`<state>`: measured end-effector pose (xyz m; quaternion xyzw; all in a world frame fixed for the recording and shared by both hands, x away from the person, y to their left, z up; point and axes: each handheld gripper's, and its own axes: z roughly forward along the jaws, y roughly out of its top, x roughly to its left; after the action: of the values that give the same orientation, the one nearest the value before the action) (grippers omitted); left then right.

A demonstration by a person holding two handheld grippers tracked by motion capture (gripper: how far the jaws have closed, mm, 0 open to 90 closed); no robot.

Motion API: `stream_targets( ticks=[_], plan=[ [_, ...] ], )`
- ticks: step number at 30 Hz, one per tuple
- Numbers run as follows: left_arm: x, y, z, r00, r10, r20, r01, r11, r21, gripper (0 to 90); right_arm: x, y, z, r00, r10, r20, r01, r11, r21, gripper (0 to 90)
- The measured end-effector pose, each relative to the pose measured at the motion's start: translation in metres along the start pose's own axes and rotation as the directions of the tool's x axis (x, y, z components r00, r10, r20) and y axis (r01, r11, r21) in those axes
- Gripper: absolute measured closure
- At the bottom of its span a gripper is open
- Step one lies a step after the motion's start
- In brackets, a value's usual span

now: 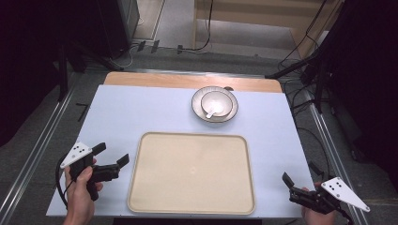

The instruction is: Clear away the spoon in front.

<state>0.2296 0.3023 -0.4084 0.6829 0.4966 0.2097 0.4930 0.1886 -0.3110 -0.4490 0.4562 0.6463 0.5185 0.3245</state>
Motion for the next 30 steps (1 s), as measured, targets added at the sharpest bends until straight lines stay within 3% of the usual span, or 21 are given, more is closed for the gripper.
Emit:
stream_targets(
  ticks=[9,13,19,22,30],
  plan=[
    [-0.022,0.017,0.023,0.9988,0.046,0.014,-0.047,0.9980,0.043,0.0,0.000,0.001,0.000,1.0000,0.003,-0.007,-0.003,1.000,-0.009,0.0],
    [-0.031,0.027,0.034,0.9979,0.060,0.023,-0.061,0.9974,0.039,0.0,0.000,0.002,0.001,1.0000,0.001,-0.009,-0.001,1.000,-0.014,0.0],
    [-0.042,0.037,0.051,0.9981,0.046,0.042,-0.046,0.9987,0.022,0.0,0.003,0.002,0.003,0.9999,-0.003,-0.016,0.003,1.000,-0.009,0.0],
    [-0.054,0.042,0.065,0.9958,0.075,0.052,-0.076,0.9969,0.020,0.0,0.003,0.002,0.004,0.9999,-0.006,-0.015,0.006,1.000,-0.008,0.0],
    [-0.070,0.052,0.089,0.9942,0.081,0.070,-0.083,0.9965,0.013,0.0,0.004,0.001,0.003,0.9999,-0.004,-0.014,0.004,1.000,-0.006,0.0]
  ],
)
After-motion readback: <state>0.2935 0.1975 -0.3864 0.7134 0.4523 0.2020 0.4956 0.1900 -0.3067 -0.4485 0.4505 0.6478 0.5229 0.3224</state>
